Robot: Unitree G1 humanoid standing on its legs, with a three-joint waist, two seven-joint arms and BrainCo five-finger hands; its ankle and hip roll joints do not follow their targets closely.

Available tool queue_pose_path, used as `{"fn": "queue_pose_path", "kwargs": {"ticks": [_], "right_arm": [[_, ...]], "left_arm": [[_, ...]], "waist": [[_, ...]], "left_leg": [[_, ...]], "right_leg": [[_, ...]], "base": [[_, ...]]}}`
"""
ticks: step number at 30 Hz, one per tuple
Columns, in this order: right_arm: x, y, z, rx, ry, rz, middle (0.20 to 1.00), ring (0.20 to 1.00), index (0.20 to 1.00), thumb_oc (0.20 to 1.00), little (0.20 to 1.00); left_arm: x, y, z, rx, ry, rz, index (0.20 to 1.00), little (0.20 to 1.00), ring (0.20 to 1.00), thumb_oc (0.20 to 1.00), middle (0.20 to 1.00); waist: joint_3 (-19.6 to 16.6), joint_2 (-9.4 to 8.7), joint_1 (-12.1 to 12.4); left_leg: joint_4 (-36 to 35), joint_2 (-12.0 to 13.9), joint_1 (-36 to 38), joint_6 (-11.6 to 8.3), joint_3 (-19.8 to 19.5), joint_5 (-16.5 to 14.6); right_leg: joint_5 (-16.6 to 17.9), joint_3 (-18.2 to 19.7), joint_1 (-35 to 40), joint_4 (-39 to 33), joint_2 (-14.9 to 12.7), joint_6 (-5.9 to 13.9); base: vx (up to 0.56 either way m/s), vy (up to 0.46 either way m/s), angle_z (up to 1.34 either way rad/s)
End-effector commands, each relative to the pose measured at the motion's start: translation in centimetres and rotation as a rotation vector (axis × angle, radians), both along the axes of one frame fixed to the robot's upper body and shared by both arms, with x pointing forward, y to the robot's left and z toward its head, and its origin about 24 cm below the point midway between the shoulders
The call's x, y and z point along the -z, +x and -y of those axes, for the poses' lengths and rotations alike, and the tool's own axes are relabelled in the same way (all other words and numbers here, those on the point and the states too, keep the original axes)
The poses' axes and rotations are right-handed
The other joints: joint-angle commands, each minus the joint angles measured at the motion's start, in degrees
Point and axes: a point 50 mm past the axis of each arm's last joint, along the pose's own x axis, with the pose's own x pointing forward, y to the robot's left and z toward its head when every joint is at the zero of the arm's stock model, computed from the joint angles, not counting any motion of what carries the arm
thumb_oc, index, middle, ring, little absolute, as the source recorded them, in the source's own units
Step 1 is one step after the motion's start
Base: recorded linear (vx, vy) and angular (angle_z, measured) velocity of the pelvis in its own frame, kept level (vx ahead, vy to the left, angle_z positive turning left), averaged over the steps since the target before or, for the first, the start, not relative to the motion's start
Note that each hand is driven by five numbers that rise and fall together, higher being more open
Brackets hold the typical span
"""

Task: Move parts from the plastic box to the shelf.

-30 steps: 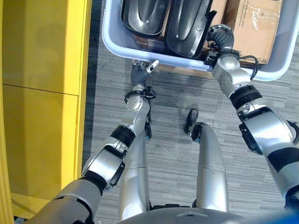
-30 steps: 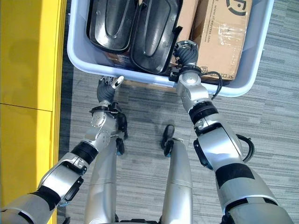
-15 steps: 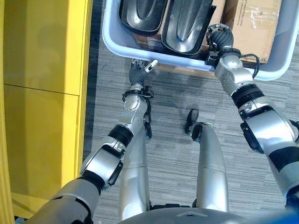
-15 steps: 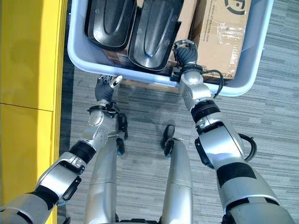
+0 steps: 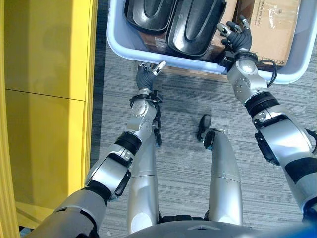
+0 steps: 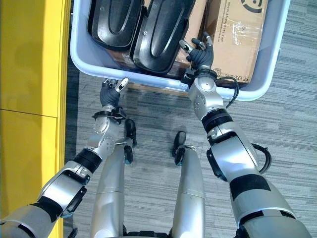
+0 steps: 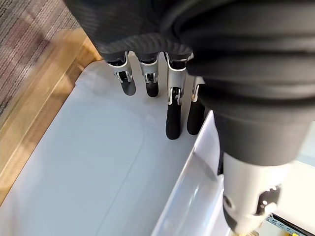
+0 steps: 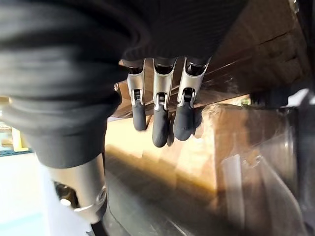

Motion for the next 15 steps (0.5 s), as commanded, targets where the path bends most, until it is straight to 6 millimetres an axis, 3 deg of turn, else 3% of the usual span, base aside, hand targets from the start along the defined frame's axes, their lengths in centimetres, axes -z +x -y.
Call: {"fn": "queue_pose_path", "kwargs": {"ticks": [1, 5, 15], "right_arm": [[5.6, -0.4, -1.8, -0.045, 0.034, -0.16, 1.0, 1.0, 1.0, 1.0, 1.0], [6.0, -0.5, -3.7, -0.146, 0.06, -0.197, 1.0, 1.0, 1.0, 1.0, 1.0], [6.8, -0.6, -4.3, -0.153, -0.136, -0.239, 1.0, 1.0, 1.0, 1.0, 1.0]], "left_arm": [[-5.0, -0.1, 1.7, 0.024, -0.051, 0.192, 1.0, 1.0, 1.0, 1.0, 1.0], [-5.4, -0.2, 2.0, 0.012, -0.056, 0.199, 1.0, 1.0, 1.0, 1.0, 1.0], [-5.2, -0.2, 1.7, 0.015, -0.05, 0.187, 1.0, 1.0, 1.0, 1.0, 1.0]], "waist": [[3.6, 3.53, 0.9], [3.6, 3.32, 1.0], [3.6, 2.88, 2.0]], "left_leg": [[-3.5, -0.2, 3.4, -0.05, 1.9, -2.9], [-3.7, -0.3, 3.6, 0.0, 2.1, -2.7], [-2.7, -0.6, 3.7, 0.5, 1.7, -3.1]], "right_leg": [[-1.2, 0.8, 2.5, 3.1, 1.1, 1.38], [-1.1, 0.7, 2.9, 2.8, 1.0, 1.37], [-0.7, -0.3, 3.6, 2.6, 0.2, 1.53]], "base": [[0.0, 0.0, 0.0], [0.0, 0.008, 0.0], [0.01, 0.018, 0.0]]}}
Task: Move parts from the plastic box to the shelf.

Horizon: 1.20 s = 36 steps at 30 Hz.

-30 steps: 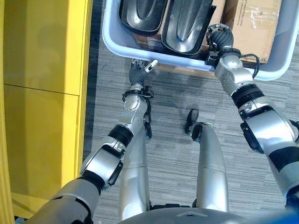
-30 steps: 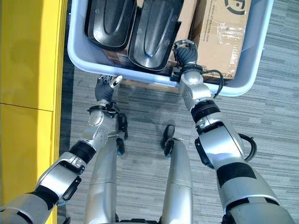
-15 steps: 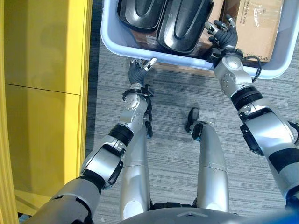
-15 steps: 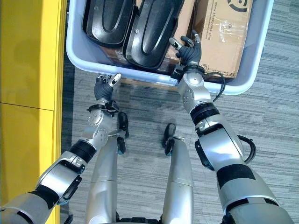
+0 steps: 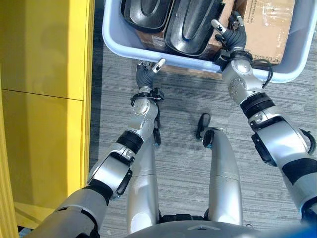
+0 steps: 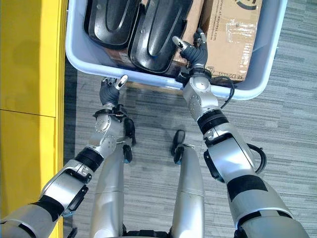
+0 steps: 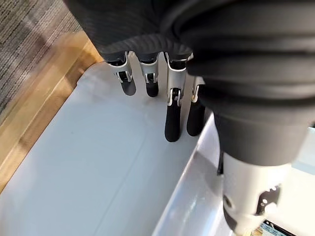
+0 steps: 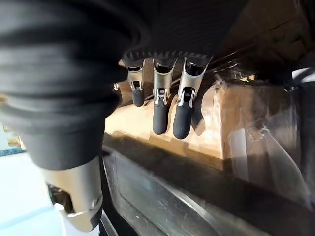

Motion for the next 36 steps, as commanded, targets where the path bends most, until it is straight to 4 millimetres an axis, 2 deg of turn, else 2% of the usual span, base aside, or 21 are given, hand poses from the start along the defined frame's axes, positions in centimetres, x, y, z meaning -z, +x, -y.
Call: {"fn": "queue_pose_path", "kwargs": {"ticks": [1, 2, 7, 13, 15, 17, 19, 23, 28, 31, 32, 33, 36], "right_arm": [[7.0, -0.5, -2.8, -0.09, -0.106, -0.242, 1.0, 1.0, 1.0, 1.0, 1.0], [7.0, -0.5, -2.8, -0.089, -0.107, -0.24, 1.0, 1.0, 1.0, 1.0, 1.0], [3.6, -0.7, -3.3, 0.036, -0.394, -0.013, 1.0, 1.0, 1.0, 1.0, 1.0], [1.9, -1.0, -3.9, 0.104, -0.504, 0.071, 1.0, 1.0, 1.0, 1.0, 1.0], [1.9, -1.0, -4.1, 0.106, -0.496, 0.062, 1.0, 1.0, 1.0, 1.0, 1.0], [2.1, -0.9, -4.2, 0.096, -0.49, 0.028, 1.0, 1.0, 1.0, 1.0, 1.0], [3.6, -0.7, -4.7, 0.039, -0.358, -0.113, 1.0, 1.0, 1.0, 1.0, 1.0], [5.3, -0.4, -4.3, 0.015, -0.219, -0.229, 1.0, 1.0, 1.0, 1.0, 1.0], [6.5, -0.3, -3.7, -0.024, -0.062, -0.309, 1.0, 1.0, 1.0, 1.0, 1.0], [7.7, -0.4, -3.9, -0.103, 0.02, -0.378, 1.0, 1.0, 1.0, 1.0, 1.0], [8.4, -0.5, -4.1, -0.159, 0.024, -0.393, 0.272, 0.272, 0.272, 0.272, 0.272], [8.6, -0.6, -4.2, -0.166, 0.021, -0.393, 0.2, 0.2, 0.2, 0.2, 0.2], [9.5, -0.8, -4.3, -0.196, -0.064, -0.395, 0.2, 0.2, 0.2, 0.2, 0.2]], "left_arm": [[-4.8, -0.3, 1.6, 0.056, -0.018, 0.201, 1.0, 1.0, 1.0, 1.0, 1.0], [-4.8, -0.3, 1.6, 0.057, -0.015, 0.202, 1.0, 1.0, 1.0, 1.0, 1.0], [-5.3, -0.5, 1.9, 0.052, -0.023, 0.21, 1.0, 1.0, 1.0, 1.0, 1.0], [-5.3, -0.7, 1.9, 0.046, -0.014, 0.209, 1.0, 1.0, 1.0, 1.0, 1.0], [-5.3, -0.7, 1.9, 0.046, -0.011, 0.21, 1.0, 1.0, 1.0, 1.0, 1.0], [-5.3, -0.8, 1.9, 0.047, -0.012, 0.207, 1.0, 1.0, 1.0, 1.0, 1.0], [-5.3, -0.7, 2.0, 0.051, -0.013, 0.212, 1.0, 1.0, 1.0, 1.0, 1.0], [-5.5, -0.6, 2.0, 0.046, -0.02, 0.212, 1.0, 1.0, 1.0, 1.0, 1.0], [-5.9, -0.4, 1.9, 0.032, -0.027, 0.208, 1.0, 1.0, 1.0, 1.0, 1.0], [-6.1, -0.3, 2.1, 0.026, -0.031, 0.21, 1.0, 1.0, 1.0, 1.0, 1.0], [-6.0, -0.3, 2.1, 0.025, -0.037, 0.208, 1.0, 1.0, 1.0, 1.0, 1.0], [-6.0, -0.3, 2.1, 0.026, -0.038, 0.208, 1.0, 1.0, 1.0, 1.0, 1.0], [-5.7, -0.4, 2.0, 0.026, -0.048, 0.203, 1.0, 1.0, 1.0, 1.0, 1.0]], "waist": [[2.5, 2.85, 2.4], [2.5, 2.8, 2.5], [2.5, 2.42, 3.1], [2.5, 2.09, 3.8], [2.5, 2.1, 3.9], [2.5, 2.07, 4.1], [2.5, 2.19, 4.3], [2.5, 2.38, 4.4], [2.5, 2.34, 4.3], [2.5, 2.33, 4.1], [2.5, 2.49, 4.0], [2.5, 2.54, 4.0], [2.5, 2.93, 3.9]], "left_leg": [[-2.9, -0.5, 2.7, 0.83, 1.8, -3.4], [-2.8, -0.5, 2.5, 0.87, 1.7, -3.4], [-2.1, -0.7, 1.2, 1.46, 1.6, -3.6], [-1.7, -0.7, 0.2, 1.8, 1.1, -3.7], [-1.7, -0.7, 0.1, 1.79, 1.0, -3.7], [-1.8, -0.8, -0.2, 1.76, 0.8, -3.6], [-1.7, -0.8, -0.6, 1.72, 0.9, -3.6], [-1.7, -0.9, -0.6, 1.72, 1.0, -3.7], [-1.5, -0.9, -1.0, 1.9, 1.3, -4.1], [-1.3, -1.0, -1.4, 2.1, 1.5, -4.1], [-1.3, -1.1, -1.6, 2.24, 1.5, -4.2], [-1.2, -1.1, -1.8, 2.29, 1.5, -4.2], [-0.8, -1.3, -2.4, 2.38, 1.7, -4.0]], "right_leg": [[-0.6, -0.1, 2.5, 2.2, 0.2, 1.67], [-0.5, -0.2, 2.4, 2.2, 0.2, 1.71], [0.0, -0.9, 1.8, 2.5, -0.3, 2.32], [0.3, -1.3, 1.6, 2.6, -0.5, 2.66], [0.3, -1.3, 1.5, 2.7, -0.5, 2.69], [0.4, -1.4, 1.5, 2.6, -0.5, 2.77], [0.4, -1.4, 1.2, 2.6, -0.6, 2.67], [0.4, -1.3, 1.2, 2.7, -0.7, 2.67], [0.3, -1.3, 0.8, 2.8, -0.8, 2.76], [0.3, -1.1, 0.3, 3.1, -0.7, 2.72], [0.2, -0.9, -0.2, 3.4, -0.7, 2.61], [0.2, -0.9, -0.4, 3.5, -0.7, 2.57], [-0.1, -0.6, -1.2, 4.2, -0.9, 2.31]], "base": [[0.02, 0.063, 0.04], [0.02, 0.055, 0.07], [0.01, 0.041, 0.06], [0.0, 0.002, 0.04], [0.0, -0.001, 0.02], [0.0, 0.0, 0.0], [0.01, 0.038, 0.01], [0.02, 0.042, 0.0], [0.01, 0.034, 0.0], [0.01, 0.012, -0.01], [0.02, 0.034, -0.02], [0.02, 0.039, -0.03], [0.02, 0.04, -0.01]]}}
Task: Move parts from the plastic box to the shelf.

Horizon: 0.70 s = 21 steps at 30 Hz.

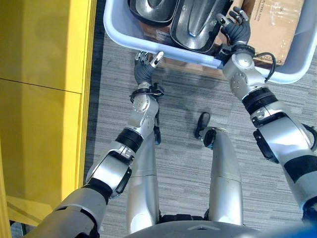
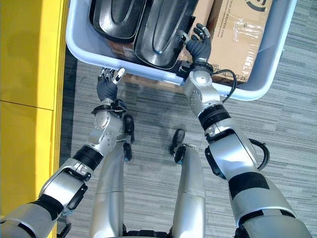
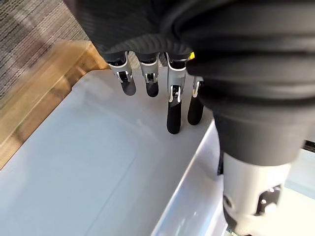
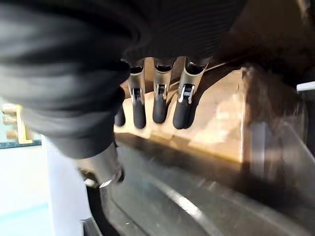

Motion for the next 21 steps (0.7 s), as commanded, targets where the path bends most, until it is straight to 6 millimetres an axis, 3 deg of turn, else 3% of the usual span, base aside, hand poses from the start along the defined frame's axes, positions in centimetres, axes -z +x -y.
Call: {"fn": "queue_pose_path", "kwargs": {"ticks": [1, 8, 17, 18, 19, 20, 21], "right_arm": [[10.0, -0.9, -4.9, -0.205, -0.101, -0.355, 0.2, 0.2, 0.2, 0.2, 0.2], [9.4, -0.5, -4.4, -0.186, -0.385, -0.376, 0.2, 0.2, 0.2, 0.2, 0.2], [11.1, -0.6, -3.9, -0.243, -0.422, -0.475, 0.2, 0.2, 0.2, 0.2, 0.2], [10.7, -0.5, -4.0, -0.234, -0.269, -0.451, 0.507, 0.507, 0.507, 0.507, 0.507], [10.6, -0.5, -4.1, -0.226, -0.223, -0.441, 0.586, 0.586, 0.586, 0.586, 0.586], [10.4, -0.5, -4.1, -0.226, -0.172, -0.423, 1.0, 1.0, 1.0, 1.0, 1.0], [10.1, -0.4, -4.1, -0.232, -0.132, -0.394, 1.0, 1.0, 1.0, 1.0, 1.0]], "left_arm": [[-4.3, -0.1, 1.9, 0.056, -0.001, 0.177, 1.0, 1.0, 1.0, 1.0, 1.0], [-4.3, -0.1, 1.6, 0.052, 0.0, 0.182, 1.0, 1.0, 1.0, 1.0, 1.0], [-4.0, 0.0, 0.9, 0.071, 0.029, 0.182, 1.0, 1.0, 1.0, 1.0, 1.0], [-3.9, -0.1, 0.7, 0.075, 0.028, 0.185, 1.0, 1.0, 1.0, 1.0, 1.0], [-3.8, -0.1, 0.7, 0.077, 0.027, 0.187, 1.0, 1.0, 1.0, 1.0, 1.0], [-3.8, -0.1, 0.7, 0.079, 0.026, 0.187, 1.0, 1.0, 1.0, 1.0, 1.0], [-3.8, -0.1, 0.8, 0.081, 0.027, 0.188, 1.0, 1.0, 1.0, 1.0, 1.0]], "waist": [[2.8, 3.06, 3.5], [2.8, 3.19, 4.0], [2.8, 2.86, 5.2], [2.8, 2.84, 5.4], [2.8, 2.84, 5.5], [2.8, 2.86, 5.5], [2.8, 2.86, 5.5]], "left_leg": [[-1.3, -1.2, 0.8, 2.77, 3.7, -4.4], [-1.0, -1.6, 0.2, 2.71, 3.3, -4.2], [-1.5, -1.6, 0.3, 2.75, 2.7, -4.0], [-2.1, -1.6, 0.9, 2.82, 2.6, -3.8], [-2.2, -1.6, 0.9, 2.83, 2.6, -3.8], [-2.3, -1.6, 1.1, 2.82, 2.6, -3.8], [-2.4, -1.6, 1.3, 2.82, 2.7, -3.8]], "right_leg": [[0.3, 2.3, 0.0, 4.3, -0.1, 2.75], [0.3, 2.1, -0.3, 4.6, -0.4, 2.96], [0.8, 1.0, 0.6, 4.0, -0.5, 3.37], [0.9, 0.7, 1.1, 3.7, -0.4, 3.45], [0.9, 0.7, 1.2, 3.6, -0.4, 3.45], [0.9, 0.7, 1.4, 3.4, -0.3, 3.44], [0.9, 0.7, 1.6, 3.3, -0.3, 3.44]], "base": [[0.02, 0.032, 0.01], [0.0, 0.0, 0.0], [0.0, -0.035, 0.06], [0.0, 0.0, 0.0], [0.0, 0.0, 0.0], [0.0, 0.0, 0.0], [0.0, 0.0, 0.0]]}}
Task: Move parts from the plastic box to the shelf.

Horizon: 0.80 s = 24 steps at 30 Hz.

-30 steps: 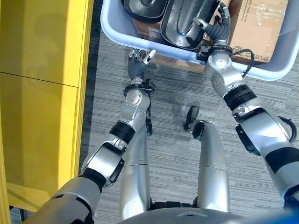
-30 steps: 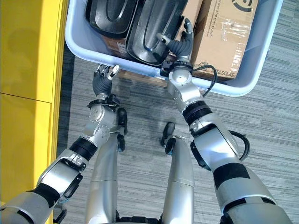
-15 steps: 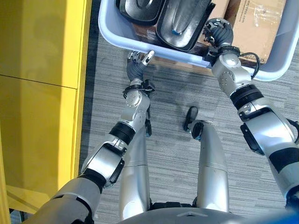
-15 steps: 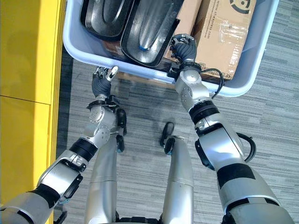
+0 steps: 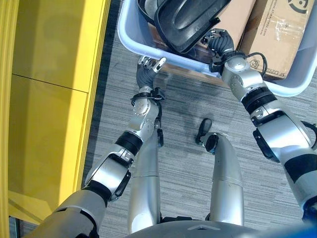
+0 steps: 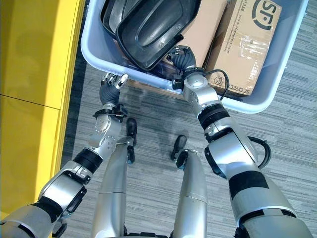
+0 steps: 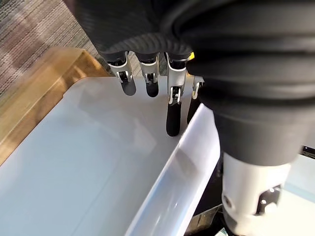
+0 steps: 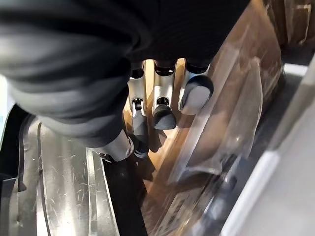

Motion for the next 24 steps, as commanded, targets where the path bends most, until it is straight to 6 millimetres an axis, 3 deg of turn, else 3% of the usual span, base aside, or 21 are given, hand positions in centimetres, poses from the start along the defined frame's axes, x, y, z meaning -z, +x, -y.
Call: {"fn": "queue_pose_path", "kwargs": {"ticks": [1, 7, 13, 24], "right_arm": [[6.9, -0.9, -2.5, -0.059, 0.272, -0.17, 1.0, 1.0, 1.0, 1.0, 1.0], [5.3, -1.3, -4.3, -0.123, 0.489, -0.123, 1.0, 1.0, 1.0, 1.0, 1.0], [7.9, -2.3, -5.8, -0.124, 0.676, -0.272, 1.0, 1.0, 1.0, 1.0, 1.0], [10.6, -3.2, -5.8, -0.083, 0.814, -0.416, 1.0, 1.0, 1.0, 1.0, 1.0]], "left_arm": [[-4.9, 0.1, 0.8, 0.029, -0.027, 0.19, 1.0, 1.0, 1.0, 1.0, 1.0], [-5.2, -0.1, 1.2, 0.024, -0.03, 0.19, 1.0, 1.0, 1.0, 1.0, 1.0], [-4.8, -0.4, 1.4, 0.012, -0.03, 0.194, 1.0, 1.0, 1.0, 1.0, 1.0], [-4.6, -0.5, 1.4, 0.001, -0.03, 0.184, 1.0, 1.0, 1.0, 1.0, 1.0]], "waist": [[5.8, 2.61, 2.8], [5.8, 1.98, 2.3], [5.8, 1.19, 1.1], [5.8, 0.95, -0.7]], "left_leg": [[-2.1, -1.3, 2.7, 3.21, 4.3, -3.9], [-3.3, -1.2, 4.9, 3.05, 4.6, -3.6], [-7.1, -0.7, 10.7, 2.69, 6.7, -2.8], [-9.0, -0.2, 16.4, 2.6, 9.4, -3.3]], "right_leg": [[1.7, 2.6, 1.9, 3.0, 0.0, 4.26], [2.5, 2.5, 3.9, 1.3, 0.3, 4.51], [5.6, 2.5, 9.3, -6.2, 0.8, 5.16], [8.3, 2.7, 14.6, -12.2, 0.2, 5.6]], "base": [[0.0, 0.0, 0.0], [0.0, 0.0, 0.0], [0.0, 0.012, -0.08], [0.02, 0.017, -0.1]]}}
